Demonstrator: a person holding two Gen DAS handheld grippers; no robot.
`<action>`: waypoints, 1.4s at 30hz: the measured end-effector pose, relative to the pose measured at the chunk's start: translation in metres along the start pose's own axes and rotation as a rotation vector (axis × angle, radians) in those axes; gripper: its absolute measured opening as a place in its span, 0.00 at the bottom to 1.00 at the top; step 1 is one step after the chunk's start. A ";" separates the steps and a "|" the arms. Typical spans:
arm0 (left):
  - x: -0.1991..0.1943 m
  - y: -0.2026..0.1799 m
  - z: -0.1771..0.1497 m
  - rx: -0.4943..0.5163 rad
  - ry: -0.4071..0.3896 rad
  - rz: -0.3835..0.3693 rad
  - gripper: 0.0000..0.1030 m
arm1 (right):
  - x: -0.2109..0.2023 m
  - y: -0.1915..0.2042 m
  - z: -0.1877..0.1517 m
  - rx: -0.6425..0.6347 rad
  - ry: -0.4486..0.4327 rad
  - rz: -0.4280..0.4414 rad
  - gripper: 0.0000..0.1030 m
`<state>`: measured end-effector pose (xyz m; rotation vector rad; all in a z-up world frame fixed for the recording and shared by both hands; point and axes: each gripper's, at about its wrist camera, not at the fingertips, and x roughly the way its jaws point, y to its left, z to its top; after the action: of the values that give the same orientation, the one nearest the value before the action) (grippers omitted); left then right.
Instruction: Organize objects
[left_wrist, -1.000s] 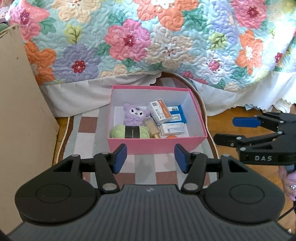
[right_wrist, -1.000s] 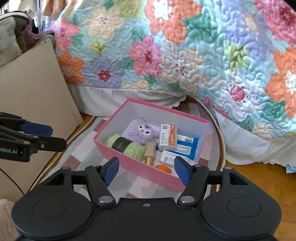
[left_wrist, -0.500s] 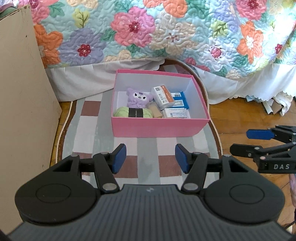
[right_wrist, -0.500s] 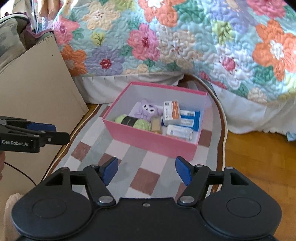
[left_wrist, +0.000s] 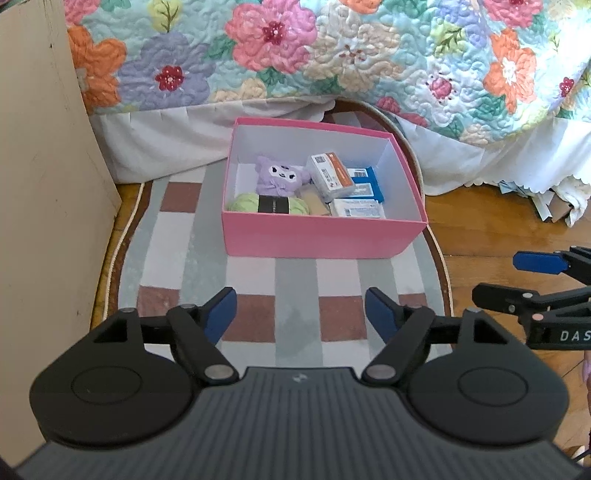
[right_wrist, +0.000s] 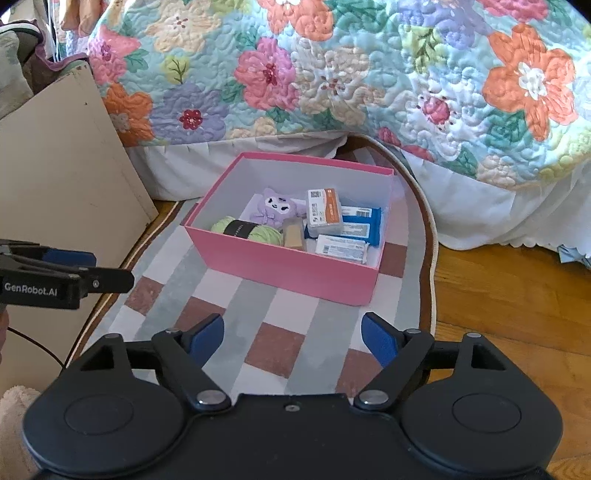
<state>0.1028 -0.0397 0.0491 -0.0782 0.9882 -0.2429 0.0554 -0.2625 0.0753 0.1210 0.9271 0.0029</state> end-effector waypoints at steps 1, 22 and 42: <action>0.001 -0.001 -0.001 0.001 0.001 0.004 0.82 | 0.001 0.000 0.000 -0.001 0.000 -0.008 0.84; 0.014 -0.006 -0.003 0.007 0.120 0.132 0.98 | 0.003 -0.010 -0.002 0.073 0.039 -0.044 0.89; 0.023 -0.011 -0.005 0.033 0.167 0.155 0.98 | 0.008 -0.020 -0.004 0.107 0.082 -0.064 0.89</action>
<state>0.1095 -0.0560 0.0295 0.0497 1.1505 -0.1248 0.0561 -0.2813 0.0643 0.1913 1.0132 -0.1017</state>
